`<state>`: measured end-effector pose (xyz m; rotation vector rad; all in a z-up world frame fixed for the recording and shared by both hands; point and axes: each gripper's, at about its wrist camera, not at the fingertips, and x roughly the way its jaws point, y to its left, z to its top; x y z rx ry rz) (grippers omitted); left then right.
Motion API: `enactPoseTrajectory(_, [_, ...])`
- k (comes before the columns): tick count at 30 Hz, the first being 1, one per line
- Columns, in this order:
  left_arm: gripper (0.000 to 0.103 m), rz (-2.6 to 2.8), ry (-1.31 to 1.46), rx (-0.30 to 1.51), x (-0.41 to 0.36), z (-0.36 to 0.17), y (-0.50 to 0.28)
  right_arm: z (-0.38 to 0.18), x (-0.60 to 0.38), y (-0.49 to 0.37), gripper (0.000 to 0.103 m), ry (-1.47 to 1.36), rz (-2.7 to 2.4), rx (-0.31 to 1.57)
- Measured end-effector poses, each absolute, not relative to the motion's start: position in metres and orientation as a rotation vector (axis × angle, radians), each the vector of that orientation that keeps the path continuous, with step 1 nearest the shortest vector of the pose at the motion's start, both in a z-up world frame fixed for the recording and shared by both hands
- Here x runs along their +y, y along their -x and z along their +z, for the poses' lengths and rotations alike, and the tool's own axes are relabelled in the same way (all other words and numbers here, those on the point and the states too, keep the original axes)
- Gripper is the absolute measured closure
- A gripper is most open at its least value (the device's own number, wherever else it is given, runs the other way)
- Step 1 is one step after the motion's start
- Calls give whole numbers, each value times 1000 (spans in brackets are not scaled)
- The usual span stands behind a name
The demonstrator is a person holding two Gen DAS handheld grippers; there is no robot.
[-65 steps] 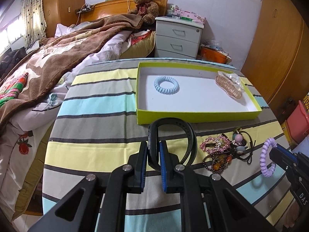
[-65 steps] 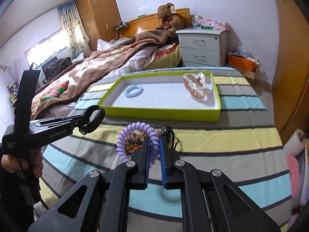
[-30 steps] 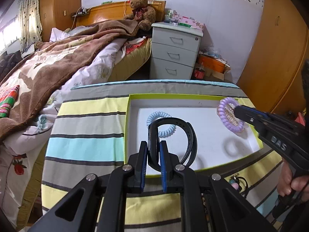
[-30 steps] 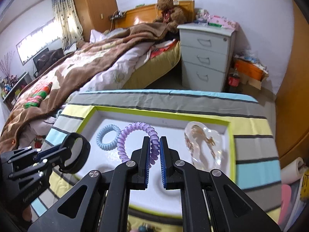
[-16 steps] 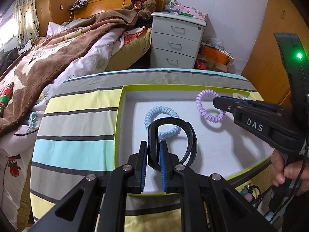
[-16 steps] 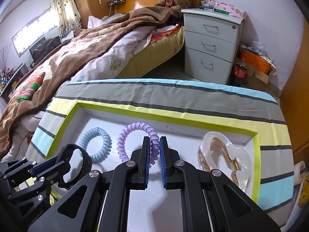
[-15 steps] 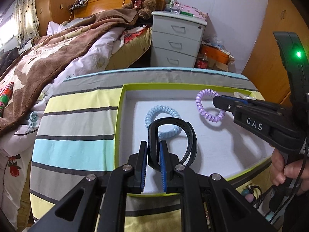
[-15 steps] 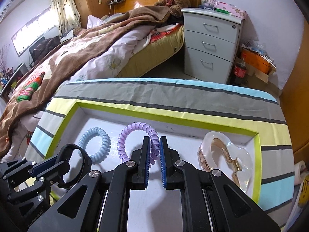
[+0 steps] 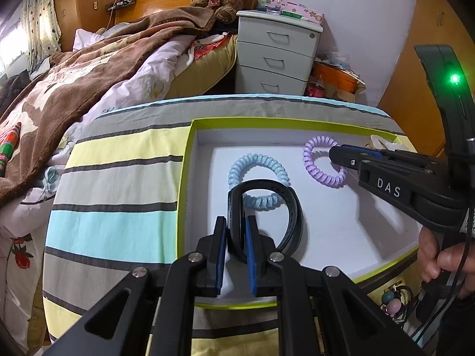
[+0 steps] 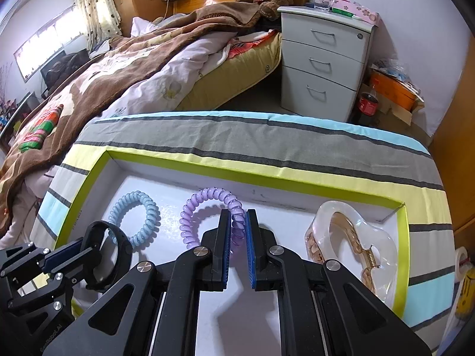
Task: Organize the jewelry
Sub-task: 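Carry both items into the green box and open both tools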
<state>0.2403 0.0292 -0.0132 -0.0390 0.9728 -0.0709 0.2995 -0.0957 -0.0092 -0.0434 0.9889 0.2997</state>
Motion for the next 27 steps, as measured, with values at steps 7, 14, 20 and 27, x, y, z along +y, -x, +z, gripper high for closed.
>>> enactPoseTrajectory(7, [90, -61, 42, 973, 31, -13, -242, -11, -92, -301, 93, 56, 291, 994])
enactPoseTrajectory(14, [88, -54, 48, 986, 33, -14, -242, -14, -91, -303, 93, 59, 281, 1001])
enactPoseTrajectory(20, [82, -48, 44, 985, 32, -15, -244, -14, -93, -304, 92, 46, 278, 1005])
enactPoseTrajectory(27, [77, -47, 46, 985, 31, -13, -244, -12, -94, -303, 88, 28, 298, 992])
